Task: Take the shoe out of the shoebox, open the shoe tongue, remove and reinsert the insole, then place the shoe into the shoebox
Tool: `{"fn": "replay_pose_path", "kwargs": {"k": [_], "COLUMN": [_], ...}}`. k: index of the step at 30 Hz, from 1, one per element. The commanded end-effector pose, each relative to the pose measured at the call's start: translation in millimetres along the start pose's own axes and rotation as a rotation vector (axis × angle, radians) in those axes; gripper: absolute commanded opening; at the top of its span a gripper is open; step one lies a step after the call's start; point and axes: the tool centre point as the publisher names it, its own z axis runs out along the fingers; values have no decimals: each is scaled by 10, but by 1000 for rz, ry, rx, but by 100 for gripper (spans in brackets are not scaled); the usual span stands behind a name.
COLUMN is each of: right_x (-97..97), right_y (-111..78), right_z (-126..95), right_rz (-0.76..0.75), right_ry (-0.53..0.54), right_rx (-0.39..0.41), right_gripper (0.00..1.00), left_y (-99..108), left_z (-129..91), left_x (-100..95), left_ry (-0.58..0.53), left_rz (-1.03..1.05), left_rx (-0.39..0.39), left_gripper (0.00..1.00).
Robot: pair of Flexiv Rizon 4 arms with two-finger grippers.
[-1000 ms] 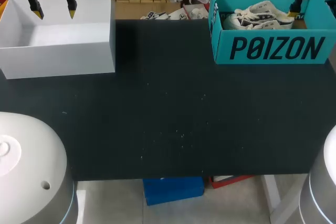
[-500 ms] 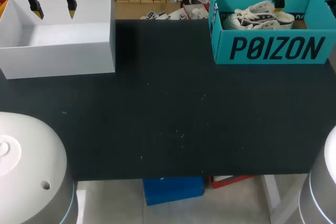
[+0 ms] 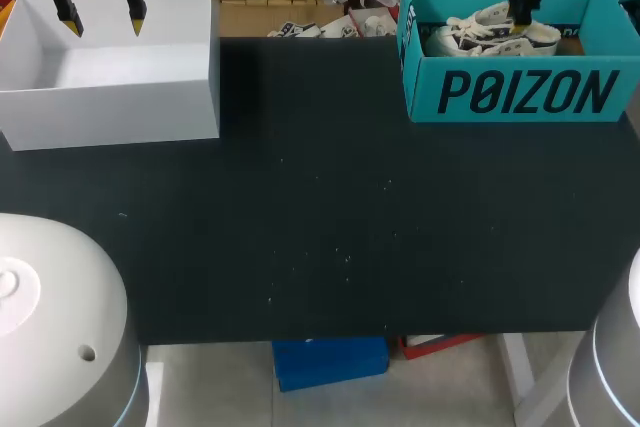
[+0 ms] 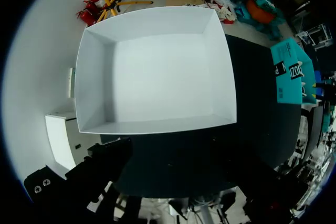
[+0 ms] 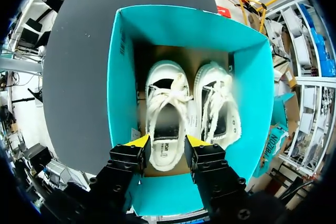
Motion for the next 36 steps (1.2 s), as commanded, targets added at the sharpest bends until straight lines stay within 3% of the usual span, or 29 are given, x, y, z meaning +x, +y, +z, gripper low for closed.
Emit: {"fn": "replay_pose_path", "kwargs": {"k": [1,20,36], "right_x": [-170,-270,-256], "right_y": [25,-9,1], "right_z": [245,1114,1446], "right_rz": [-7,-29,-22], "right_ry": [37,83,82], "right_rx": [-5,-45,-54], "right_gripper": [39,41,37], "left_y": [5,5,5], "left_z": [-6,-6,-6], "left_x": [3,3,3], "left_ry": [-2,-2,-2], "left_rz": [-1,-1,-1], "left_rx": [-1,-1,-1], "left_gripper": [100,100,100]}}
